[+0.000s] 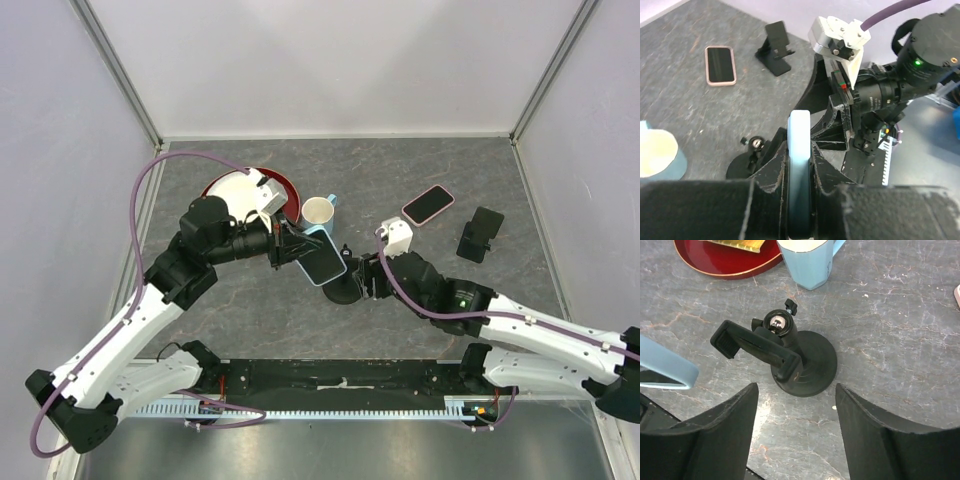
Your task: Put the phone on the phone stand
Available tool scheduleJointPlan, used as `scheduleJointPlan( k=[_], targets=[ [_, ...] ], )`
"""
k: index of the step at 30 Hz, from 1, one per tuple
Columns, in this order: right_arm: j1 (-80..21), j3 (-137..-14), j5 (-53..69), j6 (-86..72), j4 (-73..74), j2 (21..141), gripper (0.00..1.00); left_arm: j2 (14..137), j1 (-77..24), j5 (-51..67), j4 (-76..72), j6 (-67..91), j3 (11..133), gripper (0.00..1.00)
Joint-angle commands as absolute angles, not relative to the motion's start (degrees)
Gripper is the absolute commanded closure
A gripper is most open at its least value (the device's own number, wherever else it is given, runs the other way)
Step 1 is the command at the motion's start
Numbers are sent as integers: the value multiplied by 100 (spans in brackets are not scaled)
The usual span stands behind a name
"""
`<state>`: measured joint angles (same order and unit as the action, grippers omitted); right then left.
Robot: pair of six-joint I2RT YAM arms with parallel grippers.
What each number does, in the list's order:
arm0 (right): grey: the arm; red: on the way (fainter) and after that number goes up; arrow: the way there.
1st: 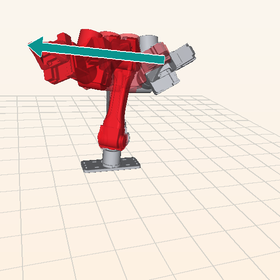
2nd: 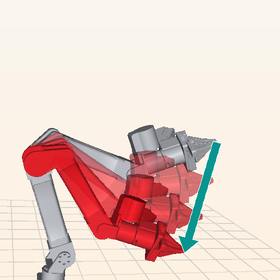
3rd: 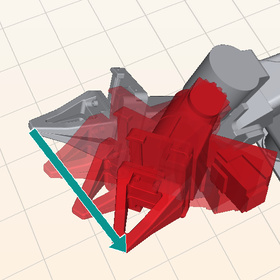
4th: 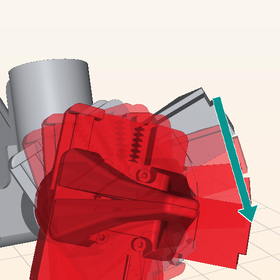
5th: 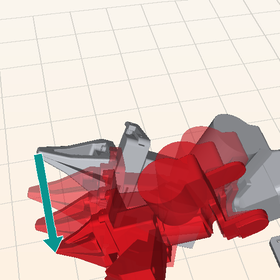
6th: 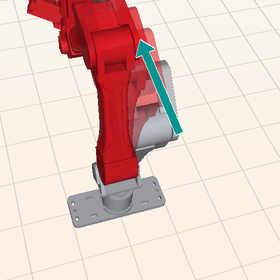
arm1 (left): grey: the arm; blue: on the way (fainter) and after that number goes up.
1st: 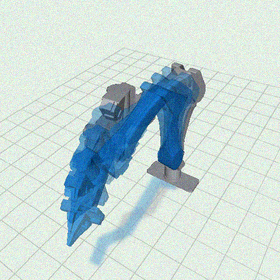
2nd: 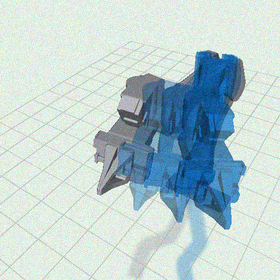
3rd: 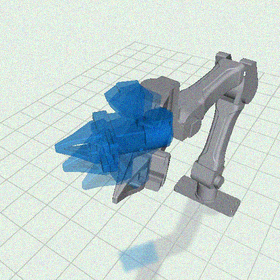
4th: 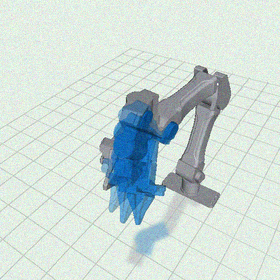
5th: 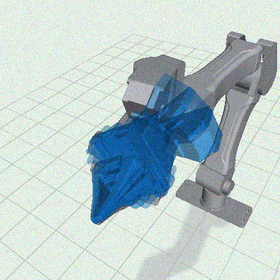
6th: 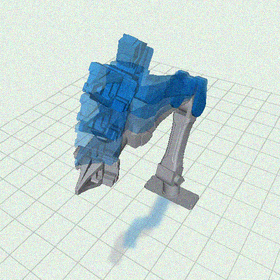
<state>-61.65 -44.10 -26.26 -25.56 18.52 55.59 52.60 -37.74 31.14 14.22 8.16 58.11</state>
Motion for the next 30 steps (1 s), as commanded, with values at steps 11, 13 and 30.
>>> scheduleJointPlan(
  k=[11, 13, 30],
  targets=[
    [-6187, -4026, -2277, -2399, 2487, 3675, 22, 6459, -3849, 6398, 957, -359, 6845, 98],
    [-6187, -4017, -2215, -2417, 2409, 3612, 25, 6460, -3850, 6442, 1063, -755, 7022, 98],
    [-6179, -4193, -2206, -2707, 1600, 4869, 45, 5537, -3841, 6091, 229, -1354, 6100, 98]
  ],
)
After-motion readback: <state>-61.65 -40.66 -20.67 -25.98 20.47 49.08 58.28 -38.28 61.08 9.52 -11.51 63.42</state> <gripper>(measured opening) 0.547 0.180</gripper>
